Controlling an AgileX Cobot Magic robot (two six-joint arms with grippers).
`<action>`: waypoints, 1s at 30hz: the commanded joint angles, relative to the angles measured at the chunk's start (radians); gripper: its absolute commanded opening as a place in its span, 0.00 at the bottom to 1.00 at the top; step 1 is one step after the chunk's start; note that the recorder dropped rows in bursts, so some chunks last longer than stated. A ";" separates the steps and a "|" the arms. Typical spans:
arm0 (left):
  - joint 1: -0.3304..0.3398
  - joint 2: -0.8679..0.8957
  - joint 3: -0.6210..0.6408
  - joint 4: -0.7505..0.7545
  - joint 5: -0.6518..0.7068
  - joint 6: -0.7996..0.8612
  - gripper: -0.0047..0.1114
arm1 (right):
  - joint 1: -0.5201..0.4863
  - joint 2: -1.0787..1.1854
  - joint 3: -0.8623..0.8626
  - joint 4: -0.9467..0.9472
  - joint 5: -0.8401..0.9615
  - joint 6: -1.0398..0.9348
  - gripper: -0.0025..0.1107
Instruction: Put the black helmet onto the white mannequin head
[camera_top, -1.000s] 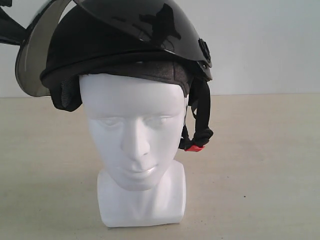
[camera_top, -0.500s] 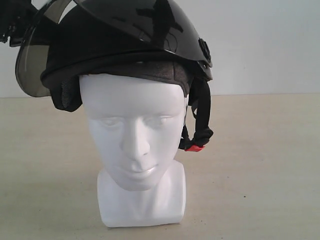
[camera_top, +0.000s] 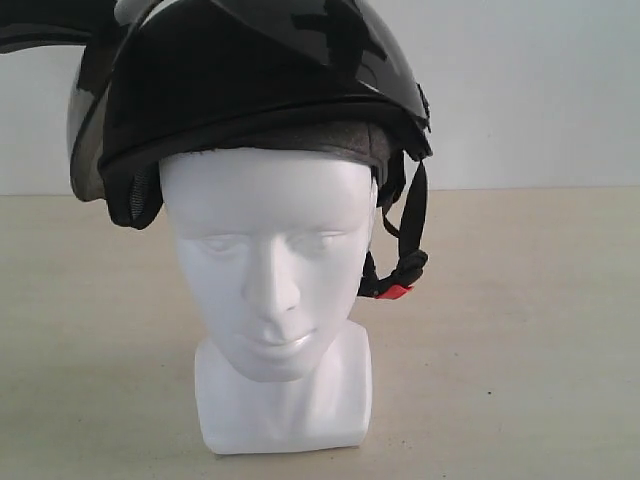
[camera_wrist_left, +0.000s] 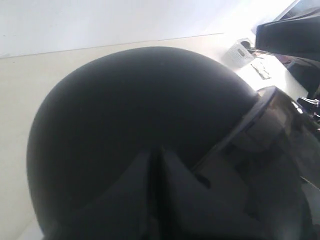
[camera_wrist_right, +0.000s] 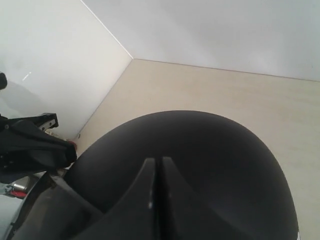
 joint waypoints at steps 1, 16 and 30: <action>-0.008 -0.018 -0.004 -0.032 0.068 0.007 0.08 | 0.002 -0.004 -0.008 -0.014 0.026 -0.010 0.02; -0.051 -0.018 -0.002 0.006 0.068 0.007 0.08 | 0.002 -0.004 0.060 -0.043 0.135 0.015 0.02; -0.051 -0.018 -0.002 0.009 0.068 -0.010 0.08 | -0.255 0.051 0.065 0.224 0.168 -0.106 0.02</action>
